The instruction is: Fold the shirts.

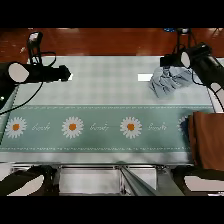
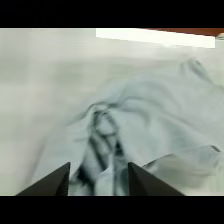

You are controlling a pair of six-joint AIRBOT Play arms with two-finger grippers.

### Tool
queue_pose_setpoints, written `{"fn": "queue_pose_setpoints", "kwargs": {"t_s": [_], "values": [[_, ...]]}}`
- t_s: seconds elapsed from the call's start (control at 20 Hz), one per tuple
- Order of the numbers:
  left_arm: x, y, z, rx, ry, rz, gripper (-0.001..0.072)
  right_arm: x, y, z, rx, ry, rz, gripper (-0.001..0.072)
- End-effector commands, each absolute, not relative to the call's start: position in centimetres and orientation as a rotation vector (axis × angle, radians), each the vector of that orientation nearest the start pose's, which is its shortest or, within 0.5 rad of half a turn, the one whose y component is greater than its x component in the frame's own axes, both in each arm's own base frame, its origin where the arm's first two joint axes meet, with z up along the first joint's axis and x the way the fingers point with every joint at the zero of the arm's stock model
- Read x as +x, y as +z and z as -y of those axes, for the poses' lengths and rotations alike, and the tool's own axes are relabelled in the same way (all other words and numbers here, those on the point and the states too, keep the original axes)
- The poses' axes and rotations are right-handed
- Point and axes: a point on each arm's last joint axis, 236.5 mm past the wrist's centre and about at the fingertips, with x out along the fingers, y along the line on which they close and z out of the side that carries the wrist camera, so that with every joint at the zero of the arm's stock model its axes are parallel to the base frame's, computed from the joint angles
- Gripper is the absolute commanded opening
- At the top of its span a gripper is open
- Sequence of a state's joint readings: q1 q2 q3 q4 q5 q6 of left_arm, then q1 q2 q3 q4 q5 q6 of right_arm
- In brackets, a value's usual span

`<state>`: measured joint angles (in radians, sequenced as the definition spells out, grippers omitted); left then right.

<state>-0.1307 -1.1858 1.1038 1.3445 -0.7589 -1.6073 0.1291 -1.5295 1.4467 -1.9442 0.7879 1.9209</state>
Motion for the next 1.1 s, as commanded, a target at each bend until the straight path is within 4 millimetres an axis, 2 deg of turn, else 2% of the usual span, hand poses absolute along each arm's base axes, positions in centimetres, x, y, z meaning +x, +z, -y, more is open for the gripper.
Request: {"fn": "queue_pose_setpoints", "kwargs": {"t_s": [0.0,0.1,0.2,0.35,0.5,0.55,0.65,0.75,0.85,0.95,1.0,1.05], "values": [[43.0,6.5,7.1,-0.31,-0.119,-0.929,0.0506,56.0,1.9,2.9,0.045,-0.153,-0.859,0.0415],[40.6,4.9,7.0,-0.301,-0.126,-1.055,0.0506,56.1,-2.9,3.3,0.063,-0.124,-0.969,0.0415],[38.5,3.9,7.2,-0.284,-0.138,-1.153,0.0506,56.2,-6.6,4.8,0.084,-0.159,-1.056,0.0414],[36.4,3.1,7.5,-0.278,-0.149,-1.246,0.0506,56.9,-8.9,6.0,0.11,-0.189,-1.119,0.0412],[35.6,2.9,7.5,-0.273,-0.153,-1.282,0.0506,57.0,-10.4,5.1,0.137,-0.161,-1.165,0.0396],[35.3,2.8,7.5,-0.272,-0.154,-1.295,0.0506,56.6,-11.1,4.6,0.153,-0.147,-1.188,0.0327],[34.3,2.6,7.3,-0.271,-0.154,-1.334,0.0506,56.0,-11.4,3.4,0.157,-0.095,-1.224,0.002],[33.9,3.3,6.9,-0.277,-0.149,-1.331,0.0506,55.8,-9.3,3.0,0.157,-0.068,-1.21,0.0025],[33.9,4.9,6.5,-0.295,-0.146,-1.28,0.0505,56.6,-4.8,3.0,0.136,-0.054,-1.124,0.0025],[33.9,6.4,5.2,-0.299,-0.134,-1.207,0.0506,57.1,2.1,2.5,0.145,-0.032,-0.989,0.0025],[33.7,6.7,4.3,-0.351,-0.107,-1.19,0.0506,57.1,5.7,1.9,0.158,-0.009,-0.92,0.0025],[33.4,7.0,4.1,-0.413,-0.111,-1.165,0.0506,56.9,9.7,1.1,0.17,0.02,-0.84,0.0025]]}}
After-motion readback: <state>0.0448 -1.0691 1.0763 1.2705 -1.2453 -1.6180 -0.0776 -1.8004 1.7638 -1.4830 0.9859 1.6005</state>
